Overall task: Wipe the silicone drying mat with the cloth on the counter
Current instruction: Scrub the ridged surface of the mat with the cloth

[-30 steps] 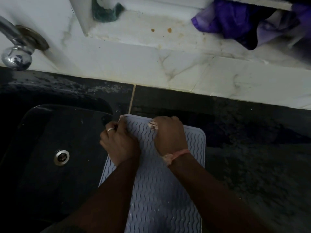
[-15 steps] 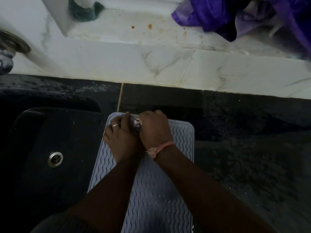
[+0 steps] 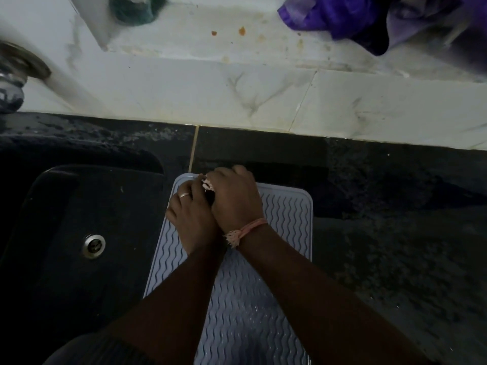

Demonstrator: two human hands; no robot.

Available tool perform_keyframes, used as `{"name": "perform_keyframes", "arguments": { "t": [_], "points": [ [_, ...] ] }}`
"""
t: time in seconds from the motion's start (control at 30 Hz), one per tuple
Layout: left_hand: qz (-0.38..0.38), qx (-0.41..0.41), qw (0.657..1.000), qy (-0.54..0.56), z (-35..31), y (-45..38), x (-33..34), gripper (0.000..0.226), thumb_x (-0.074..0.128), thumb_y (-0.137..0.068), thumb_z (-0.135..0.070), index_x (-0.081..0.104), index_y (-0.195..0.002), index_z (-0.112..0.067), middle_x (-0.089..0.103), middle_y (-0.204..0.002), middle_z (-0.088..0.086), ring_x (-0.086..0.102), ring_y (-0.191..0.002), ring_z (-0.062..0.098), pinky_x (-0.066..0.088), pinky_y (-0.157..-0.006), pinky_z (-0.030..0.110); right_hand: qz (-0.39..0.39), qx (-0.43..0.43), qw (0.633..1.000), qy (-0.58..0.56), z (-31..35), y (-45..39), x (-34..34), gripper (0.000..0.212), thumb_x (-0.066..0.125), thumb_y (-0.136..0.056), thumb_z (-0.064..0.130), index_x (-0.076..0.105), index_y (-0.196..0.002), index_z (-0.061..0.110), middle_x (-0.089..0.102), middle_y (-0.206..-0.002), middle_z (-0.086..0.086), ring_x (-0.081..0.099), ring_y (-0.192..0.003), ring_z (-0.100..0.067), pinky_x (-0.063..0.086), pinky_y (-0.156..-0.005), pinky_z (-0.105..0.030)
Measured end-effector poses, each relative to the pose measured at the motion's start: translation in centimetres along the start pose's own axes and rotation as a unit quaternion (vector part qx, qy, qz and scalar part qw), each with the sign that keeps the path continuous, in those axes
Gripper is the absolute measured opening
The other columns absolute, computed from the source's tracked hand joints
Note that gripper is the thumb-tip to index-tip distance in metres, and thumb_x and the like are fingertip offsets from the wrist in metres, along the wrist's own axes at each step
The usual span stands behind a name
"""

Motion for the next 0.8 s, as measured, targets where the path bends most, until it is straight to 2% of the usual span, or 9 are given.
{"name": "perform_keyframes", "arguments": {
  "t": [0.13, 0.27, 0.33, 0.43, 0.5, 0.57, 0.63, 0.7, 0.8],
  "points": [
    [0.004, 0.008, 1.0, -0.007, -0.2, -0.1, 0.1, 0.062, 0.045, -0.087, -0.046, 0.047, -0.147, -0.028, 0.047, -0.145, 0.011, 0.039, -0.127, 0.035, 0.03, -0.105, 0.055, 0.027, 0.001, 0.997, 0.074, -1.5, 0.7, -0.1, 0.023, 0.052, -0.098, 0.025, 0.07, -0.109, 0.015, 0.068, -0.111, -0.006, 0.051, -0.108, -0.03, 0.043, -0.095, -0.043],
    [-0.008, 0.013, 1.0, -0.026, 0.0, -0.1, 0.2, 0.061, 0.049, -0.087, -0.028, 0.045, -0.148, -0.032, 0.047, -0.139, 0.009, 0.034, -0.121, 0.032, 0.032, -0.103, 0.056, 0.066, 0.0, 0.994, 0.089, -4.1, 1.8, -1.0, 0.021, 0.053, -0.095, 0.02, 0.069, -0.108, 0.015, 0.068, -0.112, -0.007, 0.051, -0.108, -0.03, 0.04, -0.094, -0.041],
    [-0.01, 0.011, 1.0, -0.021, 0.1, -0.2, 0.3, 0.061, 0.038, -0.088, -0.03, 0.043, -0.148, -0.033, 0.047, -0.139, 0.008, 0.035, -0.121, 0.032, 0.034, -0.103, 0.058, 0.07, 0.016, 0.993, 0.093, -5.5, 2.6, -1.3, 0.022, 0.052, -0.094, 0.015, 0.068, -0.109, 0.017, 0.067, -0.113, -0.005, 0.05, -0.107, -0.027, 0.04, -0.094, -0.039],
    [-0.013, 0.009, 1.0, -0.012, -0.1, -0.1, 0.1, 0.06, 0.03, -0.088, -0.031, 0.044, -0.146, -0.031, 0.048, -0.139, 0.009, 0.037, -0.122, 0.032, 0.035, -0.103, 0.059, 0.035, 0.052, 0.994, 0.089, -7.2, 3.4, -2.1, 0.023, 0.057, -0.091, 0.013, 0.068, -0.111, 0.018, 0.067, -0.115, -0.003, 0.053, -0.108, -0.026, 0.039, -0.095, -0.039],
    [-0.016, 0.007, 1.0, -0.01, -0.1, -0.1, 0.1, 0.057, 0.032, -0.09, -0.027, 0.046, -0.145, -0.032, 0.049, -0.139, 0.01, 0.037, -0.123, 0.032, 0.034, -0.103, 0.058, -0.019, 0.074, 0.995, 0.062, -7.5, 3.0, -3.1, 0.033, 0.062, -0.088, 0.012, 0.068, -0.121, 0.015, 0.066, -0.126, -0.006, 0.055, -0.115, -0.03, 0.038, -0.101, -0.041],
    [-0.013, 0.014, 1.0, -0.011, -0.1, 0.0, 0.0, 0.057, 0.034, -0.089, -0.03, 0.047, -0.145, -0.034, 0.049, -0.139, 0.009, 0.037, -0.123, 0.033, 0.033, -0.103, 0.057, -0.035, 0.047, 0.998, 0.034, -5.7, 2.0, -2.9, 0.042, 0.063, -0.092, 0.016, 0.063, -0.134, 0.016, 0.059, -0.142, -0.005, 0.052, -0.129, -0.029, 0.033, -0.112, -0.041],
    [-0.003, 0.029, 1.0, -0.012, -0.3, 0.1, 0.1, 0.061, 0.037, -0.086, -0.042, 0.044, -0.146, -0.036, 0.044, -0.141, 0.007, 0.035, -0.124, 0.032, 0.032, -0.103, 0.055, -0.004, -0.011, 0.999, 0.044, -2.7, 1.2, -1.2, 0.044, 0.054, -0.101, 0.029, 0.054, -0.144, 0.022, 0.049, -0.152, 0.002, 0.044, -0.139, -0.022, 0.026, -0.118, -0.037],
    [-0.004, 0.035, 0.999, -0.019, -0.3, 0.2, 0.0, 0.063, 0.042, -0.085, -0.049, 0.043, -0.148, -0.037, 0.043, -0.143, 0.007, 0.035, -0.124, 0.032, 0.033, -0.102, 0.055, 0.013, -0.029, 0.999, 0.029, -0.8, 1.0, 0.1, 0.04, 0.051, -0.103, 0.028, 0.057, -0.142, 0.021, 0.052, -0.151, -0.001, 0.046, -0.138, -0.024, 0.03, -0.118, -0.039],
    [-0.017, 0.031, 0.999, -0.014, -0.2, 0.1, -0.1, 0.06, 0.04, -0.089, -0.047, 0.045, -0.149, -0.04, 0.046, -0.14, 0.008, 0.037, -0.121, 0.032, 0.035, -0.099, 0.056, 0.002, -0.031, 0.998, 0.055, -0.9, 1.9, 0.0, 0.034, 0.067, -0.093, 0.02, 0.069, -0.127, 0.013, 0.064, -0.138, -0.01, 0.055, -0.126, -0.033, 0.043, -0.107, -0.047]
  ]
}}
Point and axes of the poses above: each hand's wrist, its own y-axis away from the middle knuckle, its own x-axis out of the palm, z = x × y, the point moved 9 cm from there along -y, towards the middle knuckle
